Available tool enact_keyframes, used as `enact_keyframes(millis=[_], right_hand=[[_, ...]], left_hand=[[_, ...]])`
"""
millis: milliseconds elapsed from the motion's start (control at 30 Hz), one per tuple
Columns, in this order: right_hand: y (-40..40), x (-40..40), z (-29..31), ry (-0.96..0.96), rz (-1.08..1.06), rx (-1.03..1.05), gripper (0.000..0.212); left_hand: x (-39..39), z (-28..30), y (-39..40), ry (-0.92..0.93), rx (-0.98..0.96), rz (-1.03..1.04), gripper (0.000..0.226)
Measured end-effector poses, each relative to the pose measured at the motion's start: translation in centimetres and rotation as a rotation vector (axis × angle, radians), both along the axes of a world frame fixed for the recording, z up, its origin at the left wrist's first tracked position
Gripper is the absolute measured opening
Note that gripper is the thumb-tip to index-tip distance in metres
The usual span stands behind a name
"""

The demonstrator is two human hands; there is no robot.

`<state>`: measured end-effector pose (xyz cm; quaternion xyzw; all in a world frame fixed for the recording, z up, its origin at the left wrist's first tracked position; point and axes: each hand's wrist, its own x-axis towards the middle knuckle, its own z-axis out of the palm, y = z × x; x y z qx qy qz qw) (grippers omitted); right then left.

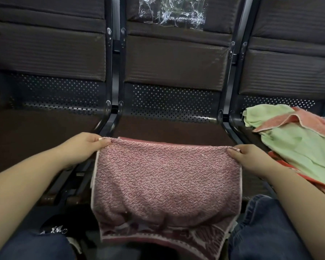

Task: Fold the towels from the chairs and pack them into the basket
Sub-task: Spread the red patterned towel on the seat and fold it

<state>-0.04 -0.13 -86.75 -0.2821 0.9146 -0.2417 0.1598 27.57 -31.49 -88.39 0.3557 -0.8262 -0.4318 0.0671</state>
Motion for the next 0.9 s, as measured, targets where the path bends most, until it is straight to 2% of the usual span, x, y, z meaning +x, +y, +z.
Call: enact_keyframes(millis=[100, 300, 367, 533, 700, 900], right_hand=[[-1.7, -0.6, -1.5, 0.046, -0.008, 0.060, 0.032], [-5.3, -0.3, -3.8, 0.024, 0.022, 0.158, 0.041], [-6.2, 0.1, -4.3, 0.023, 0.060, 0.192, 0.043], [-7.9, 1.3, -5.0, 0.037, 0.118, 0.207, 0.039], [-7.5, 2.4, -4.1, 0.013, 0.147, 0.170, 0.042], [-4.6, 3.0, -1.5, -0.059, 0.127, 0.142, 0.043]], left_hand=[[-1.9, -0.8, 0.5, -0.088, -0.123, 0.009, 0.038], [-5.5, -2.9, 1.9, -0.288, -0.181, -0.122, 0.048], [-6.3, -3.1, 2.2, -0.323, -0.234, -0.146, 0.044], [-7.1, -3.3, 2.6, -0.299, -0.311, -0.172, 0.030], [-6.2, -2.6, 2.6, -0.224, -0.289, -0.103, 0.039], [-3.0, -1.5, 2.4, -0.179, -0.221, 0.001, 0.038]])
